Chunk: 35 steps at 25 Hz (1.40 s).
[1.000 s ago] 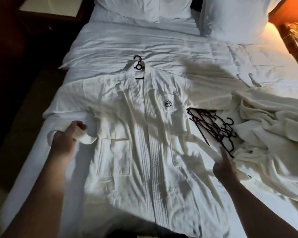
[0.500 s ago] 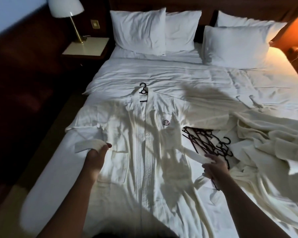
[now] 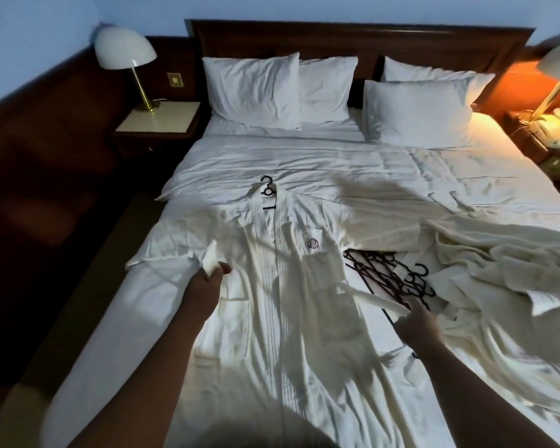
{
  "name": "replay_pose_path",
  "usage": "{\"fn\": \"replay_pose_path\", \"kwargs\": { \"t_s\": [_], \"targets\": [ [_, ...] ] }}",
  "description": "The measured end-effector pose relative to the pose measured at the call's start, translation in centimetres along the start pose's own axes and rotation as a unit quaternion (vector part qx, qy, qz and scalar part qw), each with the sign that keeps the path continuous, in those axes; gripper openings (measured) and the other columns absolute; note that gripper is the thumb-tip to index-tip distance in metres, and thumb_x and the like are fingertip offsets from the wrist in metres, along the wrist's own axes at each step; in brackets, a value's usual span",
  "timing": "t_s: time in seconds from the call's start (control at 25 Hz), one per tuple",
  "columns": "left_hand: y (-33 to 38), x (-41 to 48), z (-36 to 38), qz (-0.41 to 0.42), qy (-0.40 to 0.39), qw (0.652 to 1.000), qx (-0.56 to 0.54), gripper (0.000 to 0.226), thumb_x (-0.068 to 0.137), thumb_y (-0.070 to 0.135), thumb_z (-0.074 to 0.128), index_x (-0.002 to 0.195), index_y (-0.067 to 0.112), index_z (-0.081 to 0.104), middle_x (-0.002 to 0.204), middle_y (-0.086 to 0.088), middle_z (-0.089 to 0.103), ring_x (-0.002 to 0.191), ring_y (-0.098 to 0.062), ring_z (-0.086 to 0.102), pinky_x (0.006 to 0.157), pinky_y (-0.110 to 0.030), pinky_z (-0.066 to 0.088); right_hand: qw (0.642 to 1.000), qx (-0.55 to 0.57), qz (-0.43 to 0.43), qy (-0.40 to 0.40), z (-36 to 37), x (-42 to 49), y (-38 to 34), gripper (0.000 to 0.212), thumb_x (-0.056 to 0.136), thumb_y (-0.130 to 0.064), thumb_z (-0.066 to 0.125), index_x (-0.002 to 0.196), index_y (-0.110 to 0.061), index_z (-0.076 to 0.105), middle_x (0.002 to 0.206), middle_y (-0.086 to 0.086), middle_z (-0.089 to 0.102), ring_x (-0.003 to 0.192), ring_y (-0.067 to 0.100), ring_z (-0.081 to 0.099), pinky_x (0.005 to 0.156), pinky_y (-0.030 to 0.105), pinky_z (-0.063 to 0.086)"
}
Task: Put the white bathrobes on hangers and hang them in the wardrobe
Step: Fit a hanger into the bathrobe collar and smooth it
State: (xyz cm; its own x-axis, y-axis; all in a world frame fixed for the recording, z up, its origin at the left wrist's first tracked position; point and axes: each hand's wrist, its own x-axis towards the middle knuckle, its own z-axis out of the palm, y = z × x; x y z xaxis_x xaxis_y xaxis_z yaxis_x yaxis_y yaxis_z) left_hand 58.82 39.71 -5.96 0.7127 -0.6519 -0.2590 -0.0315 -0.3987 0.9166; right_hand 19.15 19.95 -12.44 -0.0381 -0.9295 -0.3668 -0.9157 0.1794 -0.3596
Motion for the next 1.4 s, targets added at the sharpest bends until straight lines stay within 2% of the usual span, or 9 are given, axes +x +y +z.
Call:
{"fn": "replay_pose_path", "kwargs": {
  "t_s": [0.2,0.36,0.52,0.72,0.84,0.96,1.16,1.28,1.4],
  "targets": [
    [0.0,0.9,-3.2,-0.005,0.02,0.999,-0.048,0.027,0.105,0.024,0.05,0.101,0.022,0.076,0.106,0.003,0.077,0.094,-0.017,0.064,0.08,-0.027,0.048,0.871,0.478,0.011,-0.115,-3.3,0.8,-3.4,0.057,0.079,0.026,0.053,0.126,-0.006,0.06,0.093,0.031,0.063,0.073,0.036,0.068,0.042,0.029,0.053],
    [-0.1,1.7,-4.8,0.012,0.028,0.997,-0.077,0.028,0.105,0.019,0.049,0.101,0.018,0.076,0.106,-0.002,0.077,0.088,-0.025,0.058,0.062,-0.009,0.047,0.986,0.073,-0.138,-0.066,-2.9,-0.1,-4.1,0.057,0.081,0.0,0.067,0.135,-0.016,0.059,0.091,0.012,0.071,0.064,0.018,0.067,0.057,0.028,0.055],
    [-0.2,1.4,-4.4,0.005,0.001,0.998,-0.059,0.028,0.105,0.023,0.048,0.104,0.02,0.075,0.099,-0.001,0.072,0.086,-0.022,0.054,0.061,-0.018,0.043,0.928,-0.347,-0.118,-0.07,-3.5,-1.6,-4.0,0.054,0.071,-0.029,0.063,0.124,-0.033,0.057,0.12,-0.003,0.067,0.109,0.02,0.067,0.087,0.032,0.056],
    [-0.5,1.2,-4.2,0.017,0.002,0.998,-0.066,0.028,0.104,0.022,0.048,0.101,0.02,0.076,0.097,-0.008,0.071,0.087,-0.023,0.053,0.065,-0.026,0.04,0.891,-0.416,-0.131,0.125,-6.2,-1.6,-3.8,0.029,0.09,-0.022,0.057,0.116,-0.028,0.068,0.114,-0.002,0.061,0.109,0.02,0.061,0.086,0.034,0.052],
    [0.3,0.9,-4.1,0.0,0.023,0.997,-0.075,0.027,0.103,0.018,0.048,0.101,0.017,0.075,0.104,-0.003,0.075,0.083,-0.025,0.055,0.061,-0.026,0.045,0.909,-0.32,-0.061,0.262,-9.4,-0.7,-5.5,0.027,0.083,-0.021,0.06,0.107,-0.023,0.072,0.107,0.006,0.067,0.109,0.03,0.056,0.087,0.037,0.044],
    [0.9,1.1,-4.2,-0.015,0.041,0.996,-0.074,0.026,0.102,0.016,0.048,0.091,0.021,0.071,0.099,-0.002,0.074,0.075,-0.024,0.059,0.056,-0.022,0.049,0.959,-0.17,-0.014,0.227,-11.0,-0.1,-7.1,0.032,0.091,-0.038,0.059,0.114,-0.019,0.072,0.105,0.012,0.073,0.104,0.034,0.069,0.083,0.039,0.053],
    [0.6,1.9,-5.0,0.03,0.003,0.998,-0.056,0.027,0.103,0.015,0.048,0.103,0.027,0.072,0.113,0.008,0.074,0.109,-0.012,0.064,0.099,-0.031,0.047,0.952,0.235,-0.016,0.194,-9.8,0.3,-9.8,0.039,0.091,-0.032,0.057,0.128,-0.026,0.069,0.113,0.021,0.072,0.104,0.041,0.065,0.086,0.039,0.051],
    [0.8,1.8,-5.3,0.045,0.001,0.998,-0.049,0.027,0.104,0.014,0.049,0.103,0.029,0.073,0.112,0.008,0.075,0.113,-0.012,0.065,0.103,-0.032,0.045,0.852,0.51,-0.036,0.114,-9.9,-0.4,-12.4,0.045,0.086,-0.004,0.061,0.125,-0.023,0.071,0.118,0.023,0.067,0.097,0.031,0.063,0.075,0.025,0.047],
    [1.0,2.0,-5.7,0.053,0.027,0.997,-0.049,0.026,0.104,0.014,0.05,0.103,0.03,0.069,0.104,0.009,0.078,0.109,-0.012,0.067,0.1,-0.032,0.047,0.655,0.755,0.006,0.017,-11.8,-0.1,-13.6,0.036,0.092,-0.004,0.058,0.122,-0.02,0.072,0.12,0.01,0.07,0.113,0.028,0.066,0.088,0.032,0.053]
  ]
}}
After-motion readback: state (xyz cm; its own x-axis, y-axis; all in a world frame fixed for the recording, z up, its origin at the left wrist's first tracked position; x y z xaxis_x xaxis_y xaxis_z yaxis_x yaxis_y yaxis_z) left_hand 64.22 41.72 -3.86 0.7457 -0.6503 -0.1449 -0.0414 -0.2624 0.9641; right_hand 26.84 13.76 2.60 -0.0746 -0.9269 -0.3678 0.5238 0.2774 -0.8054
